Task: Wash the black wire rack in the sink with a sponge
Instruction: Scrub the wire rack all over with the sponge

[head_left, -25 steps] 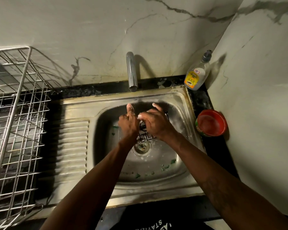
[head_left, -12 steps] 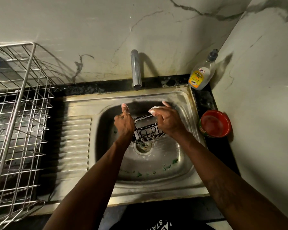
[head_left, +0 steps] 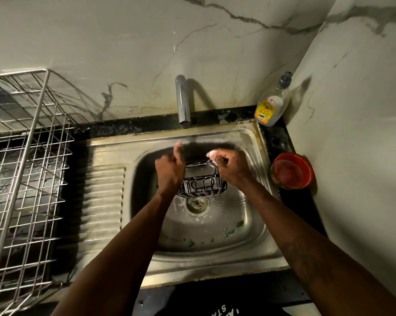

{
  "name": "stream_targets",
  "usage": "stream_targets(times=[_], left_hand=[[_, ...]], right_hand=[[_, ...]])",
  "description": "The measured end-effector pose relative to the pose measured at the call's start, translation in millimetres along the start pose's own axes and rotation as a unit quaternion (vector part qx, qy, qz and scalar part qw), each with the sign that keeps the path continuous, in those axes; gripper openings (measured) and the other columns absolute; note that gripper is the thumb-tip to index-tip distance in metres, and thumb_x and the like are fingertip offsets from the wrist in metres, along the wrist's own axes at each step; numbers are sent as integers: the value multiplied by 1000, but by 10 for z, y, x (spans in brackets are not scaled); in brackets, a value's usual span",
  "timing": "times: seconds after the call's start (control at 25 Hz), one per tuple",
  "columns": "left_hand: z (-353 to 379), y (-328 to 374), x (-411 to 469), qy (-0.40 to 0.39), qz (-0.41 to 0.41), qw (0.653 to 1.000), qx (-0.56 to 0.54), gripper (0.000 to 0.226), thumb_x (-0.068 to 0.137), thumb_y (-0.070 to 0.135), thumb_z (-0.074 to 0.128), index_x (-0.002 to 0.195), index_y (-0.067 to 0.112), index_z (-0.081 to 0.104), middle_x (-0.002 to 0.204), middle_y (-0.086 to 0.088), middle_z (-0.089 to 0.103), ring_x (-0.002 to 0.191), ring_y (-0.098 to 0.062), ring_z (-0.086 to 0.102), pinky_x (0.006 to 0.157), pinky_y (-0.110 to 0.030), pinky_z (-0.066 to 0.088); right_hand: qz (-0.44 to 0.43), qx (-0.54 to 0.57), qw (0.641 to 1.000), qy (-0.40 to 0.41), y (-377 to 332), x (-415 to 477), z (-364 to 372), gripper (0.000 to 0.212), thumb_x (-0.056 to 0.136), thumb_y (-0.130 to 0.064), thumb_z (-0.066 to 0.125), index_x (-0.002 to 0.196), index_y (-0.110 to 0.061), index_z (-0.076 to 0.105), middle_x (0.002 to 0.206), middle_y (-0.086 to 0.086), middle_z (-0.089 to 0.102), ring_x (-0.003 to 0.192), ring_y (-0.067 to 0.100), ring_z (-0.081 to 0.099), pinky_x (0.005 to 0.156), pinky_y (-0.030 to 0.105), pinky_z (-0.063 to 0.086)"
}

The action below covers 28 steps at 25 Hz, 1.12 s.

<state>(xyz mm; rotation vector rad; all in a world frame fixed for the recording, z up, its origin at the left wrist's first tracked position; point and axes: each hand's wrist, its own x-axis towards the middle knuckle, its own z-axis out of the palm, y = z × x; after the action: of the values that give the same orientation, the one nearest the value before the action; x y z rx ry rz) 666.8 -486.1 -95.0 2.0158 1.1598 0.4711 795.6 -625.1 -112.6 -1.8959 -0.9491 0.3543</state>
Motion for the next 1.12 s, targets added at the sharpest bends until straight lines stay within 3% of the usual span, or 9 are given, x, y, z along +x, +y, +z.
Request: stream_targets(times=[0.08,0.16,0.24,0.32,0.56,0.68,0.84,1.04,1.12], left_hand=[[63,155,-104,-77,143,979,120,61,108,49,29,65,19,61,47,11,48,36,-1,45,43,-20,35],[205,275,-238,-87,167,970,152,65,108,48,26,61,15,59,47,5,51,38,-10,50,42,-25,38],[266,277,-267,-68,125,980,138,74,106,54,25,56,11,57,45,1,54,37,-17,52,39,-28,39],[257,172,-243,-57,96,990,83,73,105,56,32,49,14,50,41,3,49,32,-12,42,37,-28,34],[209,89,-141,12,-77,988,-134,65,99,51,56,46,16,41,43,0,41,41,-17,36,46,-33,35],[45,140,-192,8,-124,973,-197,50,99,35,61,57,19,41,57,0,43,56,-17,41,61,-29,41],[-77,161,-218,-11,-119,971,-206,43,100,31,62,64,20,40,65,1,44,59,-10,41,58,-16,39],[-58,119,-122,-18,-154,969,-191,48,99,42,59,62,19,40,62,-2,45,57,-14,41,60,-28,40],[-39,66,-99,-7,-185,966,-179,45,99,47,57,69,15,45,67,-2,48,62,-13,44,68,-31,44]], right_hand=[[-12,8,1000,12,-102,9,124,18,98,-7,61,106,-6,77,103,3,77,94,6,70,87,25,57],[21,48,998,28,-86,80,207,21,97,-4,58,103,-6,77,102,4,77,94,8,70,86,24,55],[91,94,990,49,-18,57,210,25,95,-1,53,99,-7,77,100,2,77,93,6,71,86,20,51],[122,106,986,41,-10,-66,183,25,97,-5,52,102,-9,76,101,-2,76,96,4,70,87,18,50],[-18,20,999,42,-213,-239,387,31,102,-16,48,119,-13,73,117,0,74,109,6,67,93,18,52],[35,-47,997,51,137,-198,224,33,99,-8,49,119,-16,74,115,1,75,105,11,70,93,19,53],[178,-95,977,66,443,-202,33,37,98,-4,49,123,-18,72,115,5,74,107,18,69,87,18,50],[2,-72,997,12,0,-249,425,41,94,-1,53,127,-20,69,113,5,74,103,13,68,93,22,54],[81,-79,993,22,120,-166,329,42,95,0,51,128,-19,68,115,8,74,104,17,69,94,25,54]])
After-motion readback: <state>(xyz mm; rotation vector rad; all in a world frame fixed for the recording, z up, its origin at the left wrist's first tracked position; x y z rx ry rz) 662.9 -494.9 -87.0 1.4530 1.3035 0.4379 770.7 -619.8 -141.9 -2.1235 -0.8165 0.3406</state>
